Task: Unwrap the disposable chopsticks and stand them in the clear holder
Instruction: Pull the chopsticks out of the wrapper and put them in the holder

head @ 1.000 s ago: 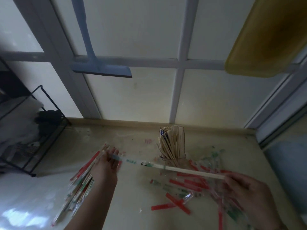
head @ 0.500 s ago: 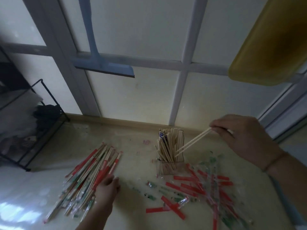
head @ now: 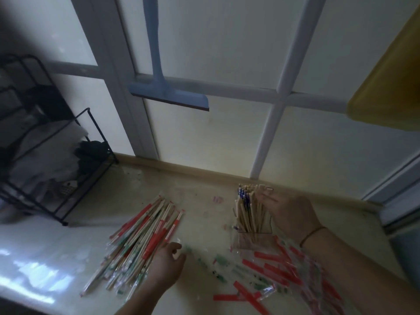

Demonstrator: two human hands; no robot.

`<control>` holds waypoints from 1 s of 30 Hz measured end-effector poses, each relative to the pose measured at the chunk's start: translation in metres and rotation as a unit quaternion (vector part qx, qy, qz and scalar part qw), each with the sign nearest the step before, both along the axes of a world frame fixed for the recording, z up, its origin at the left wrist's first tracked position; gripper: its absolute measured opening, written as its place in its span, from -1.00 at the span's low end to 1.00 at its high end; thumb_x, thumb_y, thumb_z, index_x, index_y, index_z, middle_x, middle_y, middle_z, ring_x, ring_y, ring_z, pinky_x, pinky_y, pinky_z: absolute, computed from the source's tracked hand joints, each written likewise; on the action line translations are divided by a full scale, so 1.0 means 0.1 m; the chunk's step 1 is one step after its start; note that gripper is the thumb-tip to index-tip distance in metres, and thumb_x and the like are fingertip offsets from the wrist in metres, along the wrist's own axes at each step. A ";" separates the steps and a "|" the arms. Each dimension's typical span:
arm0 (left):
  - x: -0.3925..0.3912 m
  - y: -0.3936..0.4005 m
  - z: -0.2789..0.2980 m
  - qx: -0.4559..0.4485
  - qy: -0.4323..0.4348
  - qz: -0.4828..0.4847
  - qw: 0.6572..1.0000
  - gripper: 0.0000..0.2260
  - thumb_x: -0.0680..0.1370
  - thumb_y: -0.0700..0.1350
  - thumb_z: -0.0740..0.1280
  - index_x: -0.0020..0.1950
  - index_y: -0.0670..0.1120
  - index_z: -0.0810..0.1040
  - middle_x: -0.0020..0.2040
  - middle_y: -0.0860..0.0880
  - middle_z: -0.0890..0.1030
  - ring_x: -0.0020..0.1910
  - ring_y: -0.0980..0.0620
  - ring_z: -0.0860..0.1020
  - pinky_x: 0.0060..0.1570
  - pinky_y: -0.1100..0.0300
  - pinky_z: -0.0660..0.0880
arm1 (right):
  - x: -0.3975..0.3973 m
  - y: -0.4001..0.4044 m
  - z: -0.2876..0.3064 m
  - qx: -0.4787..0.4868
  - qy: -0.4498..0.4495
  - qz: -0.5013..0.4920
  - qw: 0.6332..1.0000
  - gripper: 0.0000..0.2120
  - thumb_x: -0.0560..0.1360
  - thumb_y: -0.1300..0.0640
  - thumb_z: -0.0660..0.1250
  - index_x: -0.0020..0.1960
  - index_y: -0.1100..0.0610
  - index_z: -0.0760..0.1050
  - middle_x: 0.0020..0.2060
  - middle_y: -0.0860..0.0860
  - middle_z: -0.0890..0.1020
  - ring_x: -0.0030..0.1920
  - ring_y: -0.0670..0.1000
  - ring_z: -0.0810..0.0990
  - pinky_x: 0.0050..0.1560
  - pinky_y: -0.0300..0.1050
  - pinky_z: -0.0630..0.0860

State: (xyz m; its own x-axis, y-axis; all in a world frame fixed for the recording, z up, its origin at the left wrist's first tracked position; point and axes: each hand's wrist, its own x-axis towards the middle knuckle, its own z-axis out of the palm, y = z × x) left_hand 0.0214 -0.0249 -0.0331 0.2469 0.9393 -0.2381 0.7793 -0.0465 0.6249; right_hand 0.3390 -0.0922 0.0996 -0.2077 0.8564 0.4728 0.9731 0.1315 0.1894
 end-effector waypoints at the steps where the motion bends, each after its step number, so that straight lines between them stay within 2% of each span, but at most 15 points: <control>1: -0.05 0.02 0.00 0.018 0.008 0.000 1.000 -0.71 0.51 -0.07 0.43 0.21 -0.11 0.62 0.09 -0.03 0.59 -0.03 0.07 0.52 -0.06 0.26 0.37 | -0.01 -0.02 0.00 0.002 -0.006 -0.010 1.000 -0.56 0.28 0.37 0.46 0.13 0.11 0.66 0.03 0.01 0.71 -0.22 0.02 0.72 -0.42 -0.07 0.63; 4: -0.24 0.11 -0.01 0.070 0.055 0.011 0.996 -0.68 0.45 -0.06 0.48 0.18 -0.07 0.63 0.13 -0.06 0.61 0.00 -0.09 0.61 -0.06 0.15 0.50 | -0.05 -0.05 0.06 0.014 0.010 -0.022 1.000 -0.51 0.29 0.36 0.43 0.20 0.09 0.62 0.11 -0.01 0.68 -0.36 0.03 0.68 -0.50 -0.16 0.55; 6: -0.38 0.18 -0.06 0.109 0.103 0.006 0.989 -0.70 0.40 -0.04 0.51 0.11 -0.03 0.65 0.01 -0.09 0.63 -0.08 -0.20 0.61 -0.16 0.05 0.55 | -0.10 -0.05 0.15 0.043 0.056 -0.022 0.997 -0.63 0.41 0.26 0.36 0.20 0.09 0.62 0.14 -0.01 0.66 -0.36 0.02 0.68 -0.49 -0.17 0.55; 9: -0.53 0.24 -0.08 0.123 0.175 -0.002 0.977 -0.83 0.43 0.08 0.47 -0.11 0.01 0.62 -0.17 -0.06 0.62 -0.21 -0.21 0.60 -0.33 0.06 0.52 | -0.27 -0.07 0.34 0.080 0.127 -0.024 0.988 -0.69 0.54 0.11 0.23 0.20 0.13 0.62 0.16 0.00 0.65 -0.22 -0.01 0.71 -0.31 -0.18 0.60; 12: -0.62 0.32 -0.12 0.132 0.228 -0.046 0.964 -0.83 0.39 0.06 0.42 -0.25 -0.02 0.57 -0.32 -0.03 0.60 -0.34 -0.17 0.59 -0.44 0.13 0.47 | -0.55 -0.09 0.48 0.126 0.158 0.025 0.979 -0.74 0.52 0.15 0.33 0.16 0.20 0.63 0.14 0.06 0.65 -0.10 0.00 0.71 -0.09 -0.16 0.60; 14: -0.63 0.36 -0.09 0.127 0.248 -0.063 0.958 -0.84 0.43 0.04 0.41 -0.23 -0.04 0.57 -0.31 -0.02 0.61 -0.33 -0.13 0.60 -0.41 0.14 0.47 | -0.79 -0.08 0.54 0.143 0.168 0.067 0.973 -0.77 0.49 0.20 0.38 0.13 0.21 0.64 0.12 0.08 0.66 -0.04 0.01 0.70 -0.05 -0.07 0.64; 18: -0.63 0.41 -0.02 0.122 0.244 -0.072 0.959 -0.71 0.58 0.13 0.16 -0.05 -0.03 0.56 -0.12 -0.01 0.65 -0.15 -0.04 0.64 -0.18 0.14 0.54 | -1.18 -0.02 0.50 0.137 0.206 0.116 0.962 -0.80 0.45 0.26 0.40 0.06 0.20 0.67 0.11 0.02 0.67 -0.10 0.01 0.71 -0.19 -0.01 0.63; 20: -0.62 0.44 0.00 0.119 0.247 -0.073 0.959 -0.68 0.59 0.15 0.14 -0.05 -0.03 0.56 -0.11 -0.02 0.65 -0.13 -0.05 0.65 -0.17 0.14 0.55 | -1.33 0.02 0.44 0.116 0.222 0.132 0.959 -0.81 0.46 0.26 0.38 0.04 0.20 0.68 0.13 0.02 0.66 -0.15 0.01 0.71 -0.27 -0.05 0.61; 22: -0.63 0.46 0.02 0.100 0.258 -0.084 0.957 -0.76 0.58 0.07 0.17 -0.03 -0.04 0.56 -0.10 -0.02 0.66 -0.13 -0.05 0.66 -0.17 0.14 0.57 | -1.45 0.04 0.39 0.096 0.230 0.137 0.959 -0.82 0.45 0.25 0.38 0.03 0.19 0.68 0.13 0.01 0.66 -0.21 -0.03 0.70 -0.32 -0.11 0.58; 24: -0.65 0.47 0.05 0.103 0.256 -0.096 0.957 -0.79 0.58 0.04 0.19 -0.02 -0.04 0.55 -0.08 -0.01 0.66 -0.12 -0.04 0.65 -0.18 0.16 0.55 | -1.55 0.03 0.34 0.091 0.234 0.139 0.958 -0.82 0.43 0.25 0.39 0.02 0.17 0.69 0.11 0.00 0.67 -0.21 -0.04 0.69 -0.28 -0.14 0.57; 27: -0.74 0.44 0.11 0.156 0.198 -0.114 0.961 -0.73 0.57 0.16 0.16 -0.06 0.01 0.53 -0.13 0.05 0.62 -0.17 -0.03 0.63 -0.22 0.13 0.45 | -1.67 0.02 0.21 0.070 0.232 0.137 0.961 -0.81 0.44 0.21 0.40 0.03 0.13 0.68 0.11 -0.03 0.67 -0.12 -0.02 0.68 -0.16 -0.12 0.59; 30: -0.79 0.35 0.32 0.266 0.103 -0.165 0.944 -0.90 0.47 0.03 0.22 -0.13 0.06 0.50 -0.26 0.11 0.59 -0.30 0.00 0.61 -0.29 0.12 0.45 | -1.70 0.04 0.02 -0.007 0.149 0.091 0.985 -0.73 0.54 0.03 0.25 0.16 0.06 0.61 0.17 -0.05 0.63 0.06 0.05 0.61 -0.03 -0.03 0.57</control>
State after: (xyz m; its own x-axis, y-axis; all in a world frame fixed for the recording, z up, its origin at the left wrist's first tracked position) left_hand -0.0577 0.0105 -0.0014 0.5463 0.8200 0.1706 0.7705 -0.5719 0.2816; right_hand 0.1689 -0.0879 0.1015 -0.2124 0.8246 0.5243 0.9455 0.3090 -0.1031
